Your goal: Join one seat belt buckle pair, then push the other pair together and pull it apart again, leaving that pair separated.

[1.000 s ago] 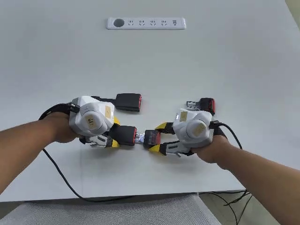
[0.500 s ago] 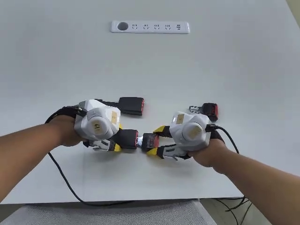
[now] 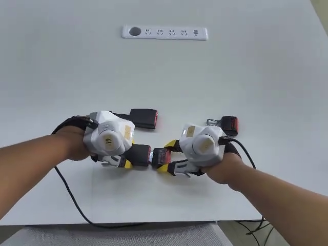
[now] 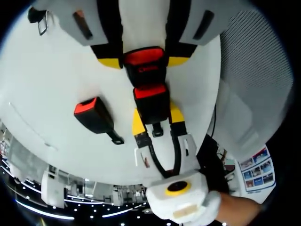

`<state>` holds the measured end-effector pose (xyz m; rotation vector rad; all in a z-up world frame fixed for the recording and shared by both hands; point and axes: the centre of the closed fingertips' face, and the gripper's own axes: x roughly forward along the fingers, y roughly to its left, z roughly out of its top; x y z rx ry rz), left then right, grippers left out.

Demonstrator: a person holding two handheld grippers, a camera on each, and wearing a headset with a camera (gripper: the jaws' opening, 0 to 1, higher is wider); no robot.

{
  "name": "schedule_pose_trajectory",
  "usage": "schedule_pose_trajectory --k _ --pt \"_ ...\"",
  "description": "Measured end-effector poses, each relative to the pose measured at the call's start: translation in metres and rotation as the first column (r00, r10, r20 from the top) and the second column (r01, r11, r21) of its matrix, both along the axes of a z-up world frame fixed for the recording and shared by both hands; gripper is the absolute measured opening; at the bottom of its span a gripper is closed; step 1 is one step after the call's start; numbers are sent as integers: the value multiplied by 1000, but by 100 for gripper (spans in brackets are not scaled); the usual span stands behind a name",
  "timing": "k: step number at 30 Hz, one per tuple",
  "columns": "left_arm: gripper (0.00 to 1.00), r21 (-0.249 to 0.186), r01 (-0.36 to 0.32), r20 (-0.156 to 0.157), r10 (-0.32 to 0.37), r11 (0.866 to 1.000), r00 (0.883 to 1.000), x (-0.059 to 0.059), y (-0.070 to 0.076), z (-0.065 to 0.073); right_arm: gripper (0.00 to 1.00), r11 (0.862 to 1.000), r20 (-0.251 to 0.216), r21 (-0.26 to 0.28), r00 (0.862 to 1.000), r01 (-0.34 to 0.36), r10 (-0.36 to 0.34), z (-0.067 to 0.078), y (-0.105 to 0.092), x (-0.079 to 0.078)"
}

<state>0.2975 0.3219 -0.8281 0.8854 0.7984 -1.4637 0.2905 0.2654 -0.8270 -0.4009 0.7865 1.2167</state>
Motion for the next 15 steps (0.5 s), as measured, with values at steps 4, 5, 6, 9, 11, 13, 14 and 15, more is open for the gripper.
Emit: schedule_pose_trajectory --k 4,5,6,9,11,13,14,15 --pt "33 3 17 -3 -17 1000 1000 -1 0 0 33 1000 0 -17 1000 -18 18 0 0 -1" --pt "33 5 20 -2 -20 1000 1000 -1 0 0 33 1000 0 -19 1000 -20 20 0 0 -1" --pt "33 5 19 -3 -19 1000 1000 -1 0 0 33 1000 1 -20 1000 -19 19 0 -1 -1" --pt "33 -15 5 -8 -5 1000 1000 -1 1 0 33 1000 3 -12 1000 -4 4 0 -2 -2" --pt "33 -24 7 -9 -7 1000 1000 -1 1 0 33 1000 10 -6 1000 -1 1 0 -3 -2" --pt "33 -32 12 -10 -13 999 1000 -1 1 0 33 1000 15 4 1000 1 -2 0 -3 -2" --pt "33 -37 14 -11 -15 999 1000 -1 2 0 33 1000 17 6 1000 0 0 0 -2 -2" --pt "33 -45 19 -11 -20 999 1000 -2 2 0 33 1000 22 6 1000 -4 4 0 -3 -3"
